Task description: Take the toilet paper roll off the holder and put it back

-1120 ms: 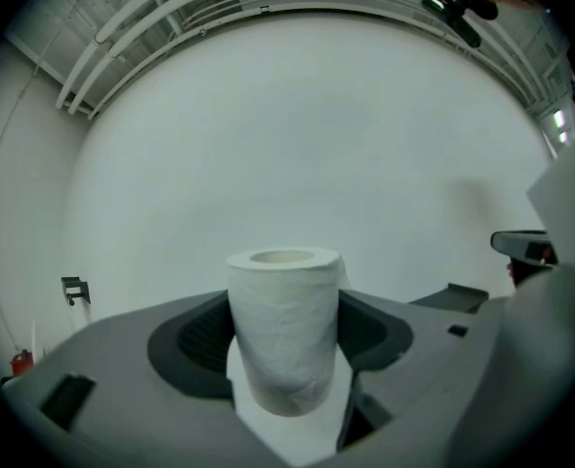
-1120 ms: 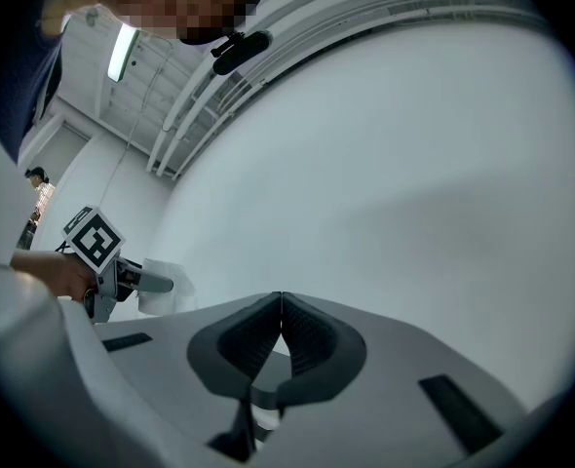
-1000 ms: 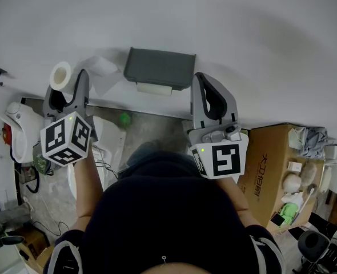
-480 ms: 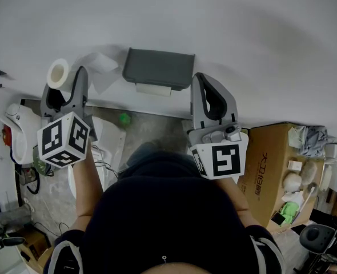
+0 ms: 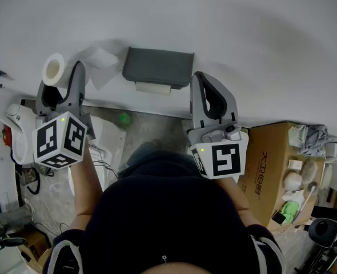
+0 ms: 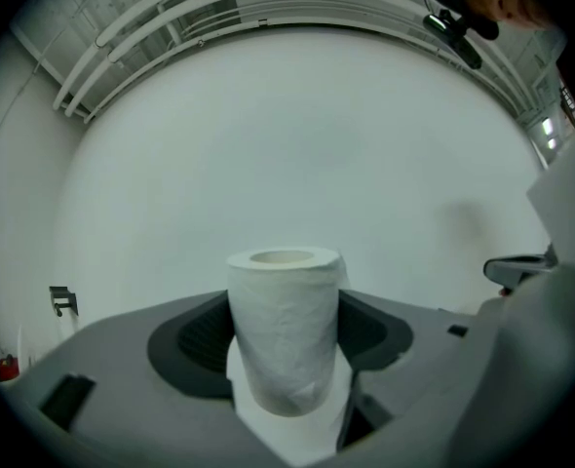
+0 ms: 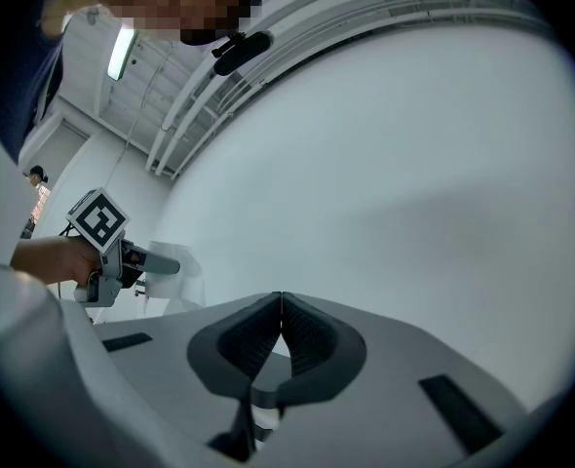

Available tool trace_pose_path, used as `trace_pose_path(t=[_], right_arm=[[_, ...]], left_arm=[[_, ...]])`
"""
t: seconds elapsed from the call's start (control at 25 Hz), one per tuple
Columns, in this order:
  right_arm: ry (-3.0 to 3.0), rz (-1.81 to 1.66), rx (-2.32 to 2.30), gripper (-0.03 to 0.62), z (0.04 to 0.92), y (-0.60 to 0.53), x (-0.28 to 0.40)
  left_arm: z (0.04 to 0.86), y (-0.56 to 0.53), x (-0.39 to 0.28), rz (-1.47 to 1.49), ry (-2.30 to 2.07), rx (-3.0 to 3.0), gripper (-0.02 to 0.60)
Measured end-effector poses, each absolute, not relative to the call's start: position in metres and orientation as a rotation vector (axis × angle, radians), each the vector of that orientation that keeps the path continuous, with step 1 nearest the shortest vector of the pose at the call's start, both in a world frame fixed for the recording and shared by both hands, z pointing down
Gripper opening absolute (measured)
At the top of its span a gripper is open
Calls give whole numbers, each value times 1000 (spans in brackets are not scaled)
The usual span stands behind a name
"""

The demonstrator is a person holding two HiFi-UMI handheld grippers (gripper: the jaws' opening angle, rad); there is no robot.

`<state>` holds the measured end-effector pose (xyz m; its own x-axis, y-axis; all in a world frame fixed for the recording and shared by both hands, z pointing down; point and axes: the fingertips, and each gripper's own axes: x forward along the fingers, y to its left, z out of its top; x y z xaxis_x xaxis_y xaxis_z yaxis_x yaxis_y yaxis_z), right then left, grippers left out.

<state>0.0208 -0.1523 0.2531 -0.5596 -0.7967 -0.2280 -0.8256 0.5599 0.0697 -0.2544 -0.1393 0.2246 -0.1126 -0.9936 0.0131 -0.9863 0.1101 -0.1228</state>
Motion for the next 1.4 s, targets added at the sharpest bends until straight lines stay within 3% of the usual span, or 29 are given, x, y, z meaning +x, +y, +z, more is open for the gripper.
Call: trace_pose_path(t=[1.4], right_arm=[[2580, 261, -1402, 17, 248, -144, 33]], left_arm=[[213, -153, -193, -139, 2093, -2181, 305]])
